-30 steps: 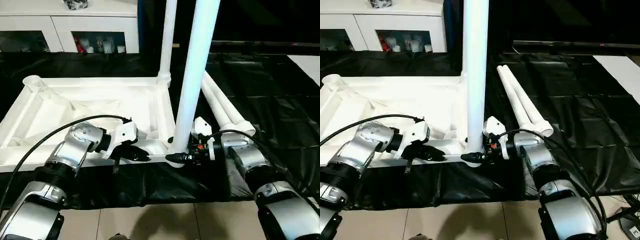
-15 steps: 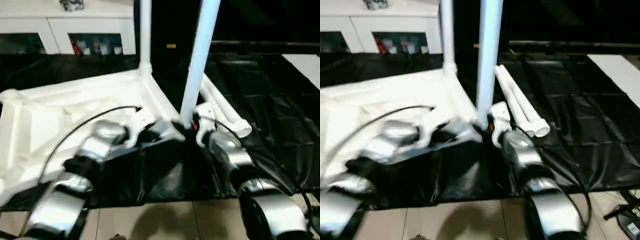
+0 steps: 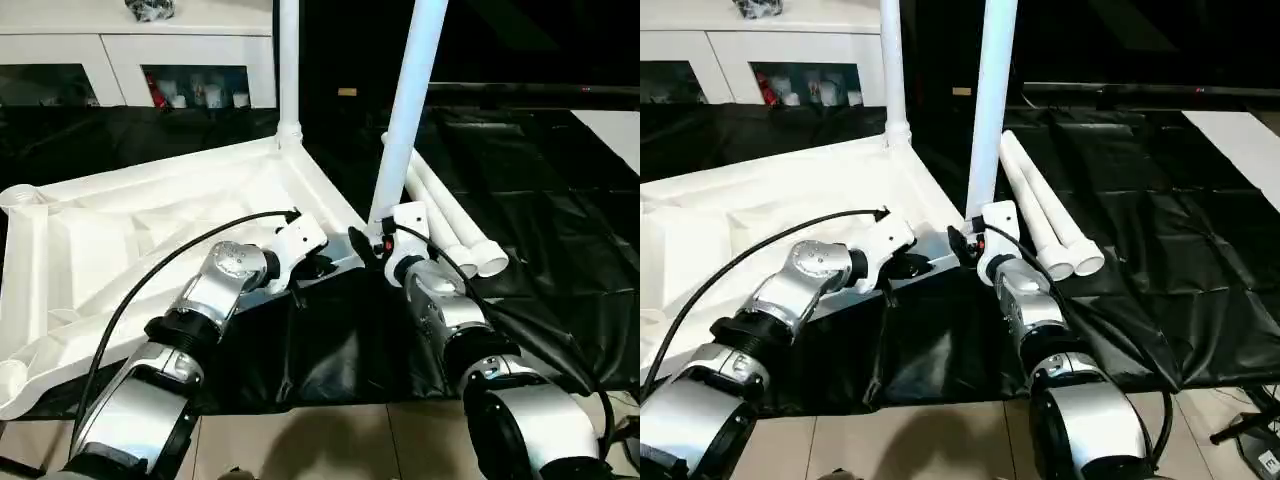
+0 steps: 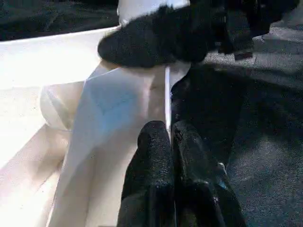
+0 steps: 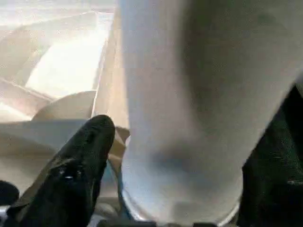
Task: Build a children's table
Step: Rotate leg to tighten
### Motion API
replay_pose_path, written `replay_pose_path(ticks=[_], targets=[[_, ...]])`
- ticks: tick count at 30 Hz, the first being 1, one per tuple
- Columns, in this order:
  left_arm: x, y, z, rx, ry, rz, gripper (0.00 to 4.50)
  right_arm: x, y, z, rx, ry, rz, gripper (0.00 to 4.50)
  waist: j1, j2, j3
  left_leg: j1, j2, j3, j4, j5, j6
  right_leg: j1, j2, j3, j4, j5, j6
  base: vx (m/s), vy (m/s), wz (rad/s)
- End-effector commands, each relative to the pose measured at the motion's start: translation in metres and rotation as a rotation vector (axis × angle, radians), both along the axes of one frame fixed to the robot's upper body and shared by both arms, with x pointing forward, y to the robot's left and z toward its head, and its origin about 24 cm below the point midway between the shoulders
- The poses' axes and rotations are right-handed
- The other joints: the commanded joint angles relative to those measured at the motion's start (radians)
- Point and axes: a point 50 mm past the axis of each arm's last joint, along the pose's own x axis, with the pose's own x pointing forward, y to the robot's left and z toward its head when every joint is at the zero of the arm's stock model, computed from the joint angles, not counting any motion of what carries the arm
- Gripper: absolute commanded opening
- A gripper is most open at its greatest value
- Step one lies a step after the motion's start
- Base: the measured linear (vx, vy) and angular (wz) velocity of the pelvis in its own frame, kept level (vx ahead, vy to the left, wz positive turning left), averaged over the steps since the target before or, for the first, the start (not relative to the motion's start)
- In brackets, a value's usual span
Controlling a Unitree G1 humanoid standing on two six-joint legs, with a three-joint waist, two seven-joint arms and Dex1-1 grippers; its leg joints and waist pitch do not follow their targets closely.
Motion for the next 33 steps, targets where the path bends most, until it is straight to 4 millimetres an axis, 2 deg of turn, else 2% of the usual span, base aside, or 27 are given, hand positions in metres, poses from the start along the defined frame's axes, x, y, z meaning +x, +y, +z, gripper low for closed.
replay_pose_path(ticks=[1,2,3,4,7,8,9,11,13,16,17,18,19,20,21,22,23,24,26,27,28,29,30,31,32,33], targets=[[0.002,-0.009,0.004,0.005,-0.038,-0.020,0.00,0.000,-0.007,0.007,-0.010,-0.041,0.051,3.74,-0.002,0.003,-0.064,0.005,0.027,-0.004,-0.063,-0.184,0.043,0.056,-0.074,0.060,-0.075,-0.160,-0.190,0.000,0.000,0.00],[0.002,-0.010,0.004,0.002,-0.038,-0.020,0.00,0.000,-0.011,0.009,-0.008,-0.052,0.057,3.74,-0.001,0.001,-0.067,0.000,0.026,-0.004,-0.061,-0.156,0.057,0.060,-0.074,0.061,-0.068,-0.116,-0.195,0.000,0.000,0.00],[0.003,-0.010,0.005,0.001,-0.039,-0.019,0.00,0.000,-0.012,0.010,-0.008,-0.055,0.058,3.74,0.000,0.001,-0.067,-0.001,0.026,-0.004,-0.061,-0.144,0.063,0.060,-0.074,0.060,-0.066,-0.099,-0.198,0.000,0.000,0.00],[0.005,-0.011,0.006,-0.016,-0.046,0.001,0.00,-0.003,-0.025,0.015,-0.009,-0.088,0.076,3.74,0.001,-0.002,-0.067,-0.003,0.025,-0.003,-0.058,-0.122,0.076,0.062,-0.072,0.060,-0.064,-0.070,-0.199,0.000,0.000,0.00],[0.009,-0.012,0.008,-0.034,-0.062,0.028,0.00,-0.011,-0.039,0.018,-0.038,-0.112,0.114,3.74,0.011,-0.007,-0.070,-0.003,0.024,-0.003,-0.052,-0.083,0.107,0.064,-0.071,0.060,-0.059,-0.011,-0.196,0.000,0.000,0.00],[0.010,-0.013,0.009,-0.041,-0.071,0.036,0.00,-0.013,-0.041,0.018,-0.046,-0.115,0.126,3.74,0.011,-0.007,-0.069,-0.006,0.023,-0.004,-0.053,-0.086,0.109,0.067,-0.072,0.058,-0.060,-0.021,-0.201,0.000,0.000,0.00],[0.012,-0.013,0.012,-0.064,-0.085,0.064,0.27,-0.018,-0.046,0.019,-0.059,-0.107,0.169,3.80,0.012,-0.006,-0.068,-0.005,0.020,-0.003,-0.052,-0.105,0.109,0.066,-0.072,0.057,-0.064,-0.044,-0.196,0.000,0.000,0.00],[0.016,-0.010,0.017,-0.101,-0.098,0.100,0.27,-0.024,-0.050,0.021,-0.083,-0.111,0.221,3.80,0.012,-0.009,-0.065,-0.007,0.019,-0.003,-0.052,-0.120,0.110,0.067,-0.072,0.056,-0.072,-0.085,-0.182,0.000,0.000,0.00],[0.017,-0.009,0.018,-0.113,-0.097,0.111,0.58,-0.026,-0.051,0.022,-0.088,-0.111,0.234,3.82,0.013,-0.011,-0.066,-0.008,0.019,-0.004,-0.052,-0.122,0.109,0.068,-0.073,0.055,-0.074,-0.112,-0.173,0.000,0.000,0.00],[0.024,0.005,0.028,-0.125,-0.153,0.192,0.77,-0.034,-0.055,0.030,-0.105,-0.123,0.309,3.82,0.009,-0.011,-0.064,-0.008,0.022,-0.006,-0.053,-0.131,0.107,0.067,-0.071,0.054,-0.074,-0.123,-0.167,0.000,0.000,0.00],[0.028,0.021,0.038,-0.134,-0.199,0.264,0.89,-0.041,-0.052,0.037,-0.092,-0.122,0.376,3.82,0.005,-0.011,-0.064,-0.009,0.020,-0.006,-0.054,-0.132,0.106,0.065,-0.070,0.053,-0.075,-0.138,-0.163,0.000,0.000,0.00],[0.028,0.021,0.038,-0.134,-0.199,0.264,0.89,-0.041,-0.052,0.037,-0.092,-0.122,0.376,3.82,0.007,-0.011,-0.063,-0.008,0.021,-0.007,-0.053,-0.134,0.107,0.068,-0.068,0.053,-0.075,-0.134,-0.161,0.000,0.000,0.00],[0.031,0.032,0.043,-0.137,-0.226,0.312,0.89,-0.045,-0.049,0.040,-0.079,-0.118,0.417,3.82,0.003,-0.010,-0.064,-0.011,0.022,-0.007,-0.053,-0.126,0.113,0.067,-0.068,0.054,-0.071,-0.115,-0.162,0.000,0.000,0.00],[0.033,0.052,0.050,-0.128,-0.264,0.386,0.89,-0.048,-0.044,0.041,-0.070,-0.104,0.440,3.82,0.003,-0.013,-0.065,-0.008,0.023,-0.008,-0.052,-0.120,0.115,0.064,-0.068,0.053,-0.070,-0.109,-0.163,0.000,0.000,0.00],[0.034,0.065,0.054,-0.115,-0.283,0.437,0.89,-0.049,-0.041,0.041,-0.063,-0.092,0.443,3.82,0.002,-0.010,-0.065,-0.008,0.024,-0.009,-0.053,-0.116,0.111,0.065,-0.068,0.053,-0.067,-0.104,-0.167,0.000,0.000,0.00],[0.033,0.095,0.062,-0.073,-0.324,0.544,0.89,-0.047,-0.034,0.039,-0.056,-0.067,0.430,3.82,-0.002,-0.014,-0.065,-0.009,0.027,-0.010,-0.054,-0.112,0.104,0.063,-0.068,0.052,-0.064,-0.101,-0.171,0.000,0.000,0.00],[0.032,0.113,0.065,-0.030,-0.341,0.599,0.95,-0.044,-0.030,0.036,-0.058,-0.044,0.403,3.64,-0.011,-0.007,-0.062,-0.013,0.024,-0.010,-0.058,-0.125,0.090,0.061,-0.067,0.049,-0.068,-0.140,-0.163,0.000,0.000,0.00],[0.030,0.123,0.066,-0.003,-0.349,0.626,0.97,-0.042,-0.029,0.034,-0.060,-0.030,0.385,3.53,-0.013,-0.012,-0.063,-0.008,0.025,-0.011,-0.058,-0.131,0.078,0.058,-0.068,0.050,-0.068,-0.163,-0.158,0.000,0.000,0.00],[0.024,0.155,0.066,0.102,-0.343,0.709,0.97,-0.038,-0.023,0.027,-0.058,0.011,0.346,3.42,-0.018,-0.003,-0.060,0.002,0.025,-0.009,-0.059,-0.136,0.051,0.049,-0.068,0.056,-0.071,-0.195,-0.157,0.000,0.000,0.00],[0.020,0.168,0.066,0.140,-0.336,0.739,0.63,-0.037,-0.020,0.024,-0.058,0.022,0.339,3.32,-0.018,0.000,-0.059,0.006,0.028,-0.009,-0.060,-0.137,0.046,0.044,-0.067,0.057,-0.072,-0.188,-0.162,0.000,0.000,0.00],[0.016,0.178,0.066,0.170,-0.331,0.768,0.57,-0.038,-0.018,0.023,-0.060,0.038,0.347,3.20,-0.016,-0.013,-0.059,0.002,0.027,-0.009,-0.061,-0.125,0.043,0.048,-0.066,0.057,-0.064,-0.167,-0.168,0.000,0.000,0.00],[0.010,0.195,0.066,0.218,-0.324,0.814,0.60,-0.040,-0.013,0.019,-0.062,0.066,0.364,3.08,-0.011,-0.011,-0.060,0.004,0.032,-0.010,-0.063,-0.113,0.040,0.047,-0.068,0.058,-0.059,-0.137,-0.172,0.000,0.000,0.00],[0.008,0.200,0.065,0.233,-0.318,0.828,0.54,-0.040,-0.012,0.019,-0.066,0.076,0.369,2.97,-0.009,-0.007,-0.061,0.004,0.032,-0.010,-0.063,-0.105,0.039,0.048,-0.068,0.059,-0.056,-0.119,-0.173,0.000,0.000,0.00],[0.002,0.213,0.063,0.265,-0.296,0.857,0.32,-0.042,-0.009,0.017,-0.074,0.107,0.380,2.90,-0.004,-0.001,-0.062,0.014,0.035,-0.009,-0.062,-0.096,0.032,0.042,-0.068,0.059,-0.054,-0.078,-0.182,0.000,0.000,0.00],[-0.004,0.223,0.057,0.292,-0.252,0.864,0.32,-0.042,-0.006,0.014,-0.093,0.140,0.390,2.90,-0.003,-0.004,-0.061,0.009,0.032,-0.010,-0.062,-0.078,0.029,0.046,-0.066,0.059,-0.047,-0.033,-0.189,0.000,0.000,0.00],[-0.008,0.226,0.052,0.313,-0.222,0.851,0.16,-0.041,-0.005,0.012,-0.121,0.148,0.393,2.79,-0.004,-0.024,-0.061,0.008,0.031,-0.008,-0.062,-0.070,0.031,0.048,-0.066,0.059,-0.048,-0.023,-0.190,0.000,0.000,0.00]])
